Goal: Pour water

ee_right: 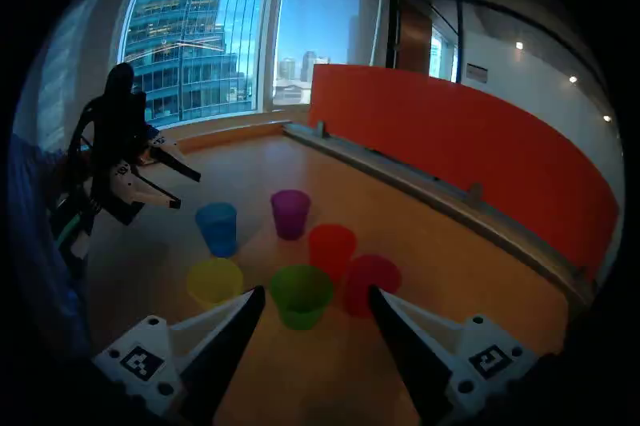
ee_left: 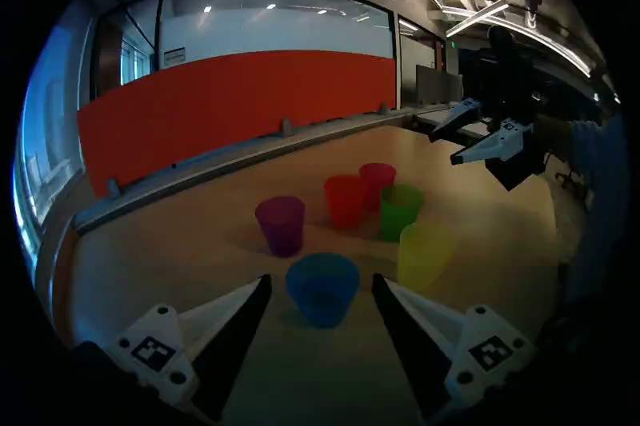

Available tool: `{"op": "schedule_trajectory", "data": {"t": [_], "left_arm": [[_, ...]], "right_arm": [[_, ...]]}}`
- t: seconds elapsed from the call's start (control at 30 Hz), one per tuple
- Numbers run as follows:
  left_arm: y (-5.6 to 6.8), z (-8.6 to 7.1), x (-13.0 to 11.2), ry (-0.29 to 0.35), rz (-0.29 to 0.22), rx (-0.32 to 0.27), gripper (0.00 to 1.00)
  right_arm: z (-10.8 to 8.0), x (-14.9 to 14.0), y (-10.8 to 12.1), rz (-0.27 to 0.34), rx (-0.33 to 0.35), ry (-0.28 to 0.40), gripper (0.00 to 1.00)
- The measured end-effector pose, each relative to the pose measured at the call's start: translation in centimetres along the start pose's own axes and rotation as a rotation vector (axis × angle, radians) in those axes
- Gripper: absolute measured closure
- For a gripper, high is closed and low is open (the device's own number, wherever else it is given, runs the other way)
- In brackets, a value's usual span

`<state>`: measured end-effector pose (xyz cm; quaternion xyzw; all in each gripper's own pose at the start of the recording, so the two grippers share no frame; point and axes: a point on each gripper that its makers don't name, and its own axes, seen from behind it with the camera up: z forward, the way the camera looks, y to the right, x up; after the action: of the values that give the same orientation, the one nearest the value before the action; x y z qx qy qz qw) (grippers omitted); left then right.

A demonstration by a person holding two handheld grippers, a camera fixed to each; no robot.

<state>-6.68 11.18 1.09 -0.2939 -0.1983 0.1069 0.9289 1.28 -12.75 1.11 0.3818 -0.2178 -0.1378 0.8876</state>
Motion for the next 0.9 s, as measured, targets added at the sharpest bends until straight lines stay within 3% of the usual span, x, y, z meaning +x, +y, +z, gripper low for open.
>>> {"op": "schedule_trajectory", "data": {"t": [0.5, 0.9], "left_arm": [[-0.3, 1.0, -3.2, -0.064, -0.011, -0.012, 0.07], [0.2, 2.0, -4.8, -0.112, 0.01, -0.037, 0.07]], "right_arm": [[2.2, -2.5, -0.8, -0.004, 0.02, -0.048, 0.0], [4.3, -4.4, -1.2, -0.007, 0.033, -0.081, 0.0]]}}
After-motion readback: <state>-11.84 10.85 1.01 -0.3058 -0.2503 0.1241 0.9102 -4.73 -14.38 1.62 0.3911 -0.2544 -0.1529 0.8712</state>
